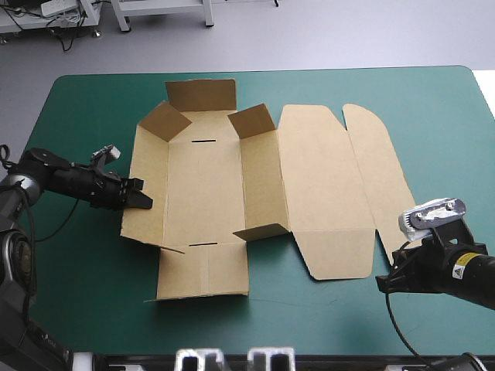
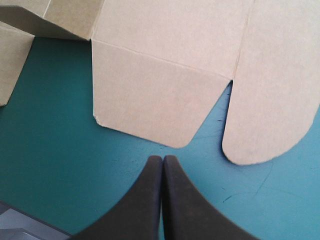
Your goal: Fold the box
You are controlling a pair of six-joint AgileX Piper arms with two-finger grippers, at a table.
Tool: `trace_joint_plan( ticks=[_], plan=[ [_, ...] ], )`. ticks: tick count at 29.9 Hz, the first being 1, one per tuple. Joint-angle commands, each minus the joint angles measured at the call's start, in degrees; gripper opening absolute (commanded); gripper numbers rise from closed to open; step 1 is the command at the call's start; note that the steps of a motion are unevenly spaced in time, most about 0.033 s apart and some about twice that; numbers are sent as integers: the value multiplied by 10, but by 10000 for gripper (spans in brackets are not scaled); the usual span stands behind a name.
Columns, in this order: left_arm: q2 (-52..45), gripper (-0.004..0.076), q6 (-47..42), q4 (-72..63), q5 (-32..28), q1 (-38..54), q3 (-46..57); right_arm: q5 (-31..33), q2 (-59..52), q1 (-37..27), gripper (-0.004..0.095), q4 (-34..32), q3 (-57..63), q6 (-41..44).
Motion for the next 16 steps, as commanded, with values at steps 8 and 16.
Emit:
trace_joint_plan(
  ticks=[8, 16],
  plan=[
    [-52, -10, 38, -42, 67, -20, -76, -25, 1, -3, -20, 4, -12, -1],
    [-118, -10, 55, -28, 66, -61, -180, -38, 1, -3, -20, 8, -12, -1]
  ],
)
